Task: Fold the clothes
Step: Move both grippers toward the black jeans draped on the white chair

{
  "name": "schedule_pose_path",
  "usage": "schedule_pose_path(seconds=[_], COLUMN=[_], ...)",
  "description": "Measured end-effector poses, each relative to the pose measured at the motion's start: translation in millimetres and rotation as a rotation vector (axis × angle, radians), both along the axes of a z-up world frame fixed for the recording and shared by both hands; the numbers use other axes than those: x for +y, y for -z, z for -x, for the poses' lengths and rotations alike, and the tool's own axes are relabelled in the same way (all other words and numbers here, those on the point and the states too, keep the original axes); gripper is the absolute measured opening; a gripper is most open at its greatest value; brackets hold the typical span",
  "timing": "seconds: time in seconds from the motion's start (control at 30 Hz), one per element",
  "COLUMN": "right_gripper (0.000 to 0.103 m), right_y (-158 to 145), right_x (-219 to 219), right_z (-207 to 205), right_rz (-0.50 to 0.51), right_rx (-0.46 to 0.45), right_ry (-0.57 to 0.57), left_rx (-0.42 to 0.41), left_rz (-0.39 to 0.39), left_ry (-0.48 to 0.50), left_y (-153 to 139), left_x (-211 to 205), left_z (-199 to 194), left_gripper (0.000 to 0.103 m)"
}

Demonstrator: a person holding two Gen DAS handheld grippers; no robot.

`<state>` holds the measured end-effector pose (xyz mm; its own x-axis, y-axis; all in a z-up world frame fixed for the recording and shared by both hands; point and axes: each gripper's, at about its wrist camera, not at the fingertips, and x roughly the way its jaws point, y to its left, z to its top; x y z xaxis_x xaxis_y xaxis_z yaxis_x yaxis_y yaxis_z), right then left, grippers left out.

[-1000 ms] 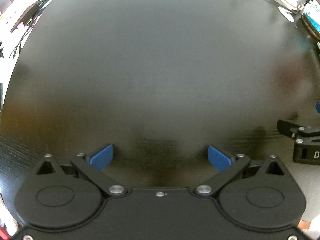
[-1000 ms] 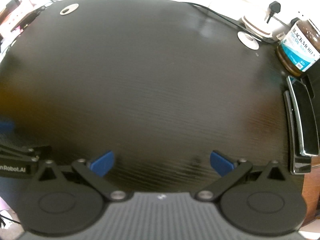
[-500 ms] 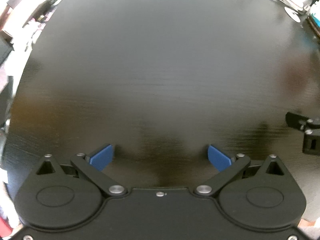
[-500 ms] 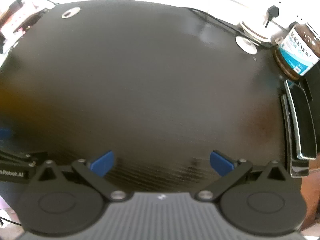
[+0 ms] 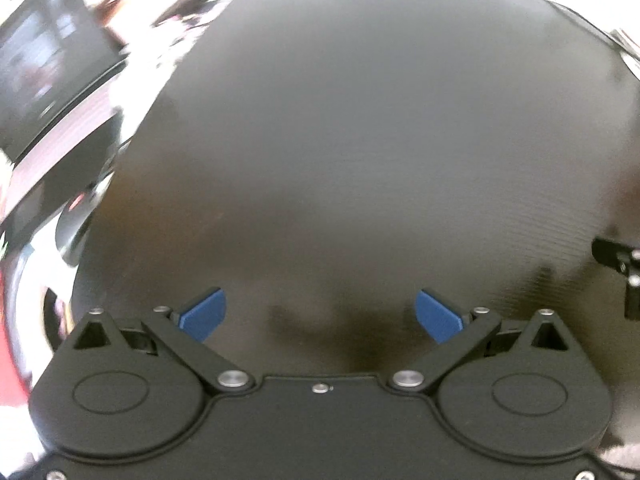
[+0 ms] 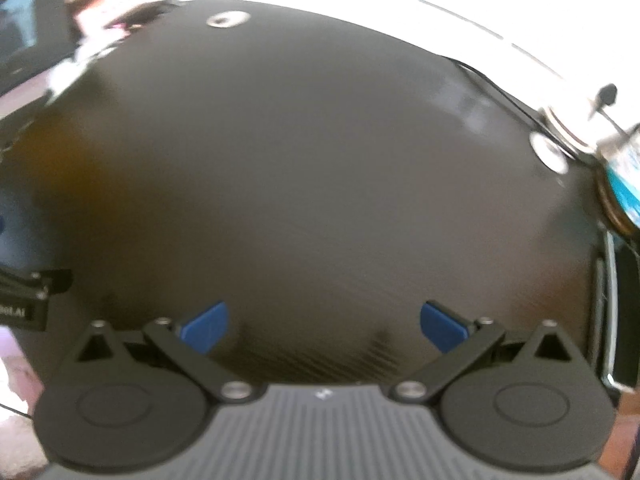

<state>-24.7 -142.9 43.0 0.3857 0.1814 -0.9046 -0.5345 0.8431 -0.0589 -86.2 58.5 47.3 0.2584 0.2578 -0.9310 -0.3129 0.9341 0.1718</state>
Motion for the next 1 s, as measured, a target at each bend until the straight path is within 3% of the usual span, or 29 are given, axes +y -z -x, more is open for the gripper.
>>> schedule_pose_path(seconds=[0.33, 0.5, 0.63, 0.83, 1.0], right_gripper=[0.102, 0.102, 0.102, 0.102, 0.102], right_y=[-3, -10, -19, -35, -46], right_x=[50, 88, 119, 170, 206], right_z=[21, 46, 76, 138, 206], right_rz=[-0.073, -0.073, -0.086, -0.094, -0.079], right_rx=[-0.019, -0.03, -0.053, -0.072, -0.079], right_ry=[-0.253, -0.385, -0.494, -0.664, -0.802], left_rx=[-0.154, -0.207, -0.266, -0.296, -0.264], left_rz=[-0.052, 0.054, 0.114, 0.071, 0.077], left_ry=[-0.277, -0.476, -0.63, -0.79, -0.97], left_y=[-24, -25, -23, -26, -15], left_x=[49, 74, 97, 113, 129], left_z=[90, 154, 215, 301, 379], left_gripper=[0.103, 0.103, 0.103, 0.103, 0.103])
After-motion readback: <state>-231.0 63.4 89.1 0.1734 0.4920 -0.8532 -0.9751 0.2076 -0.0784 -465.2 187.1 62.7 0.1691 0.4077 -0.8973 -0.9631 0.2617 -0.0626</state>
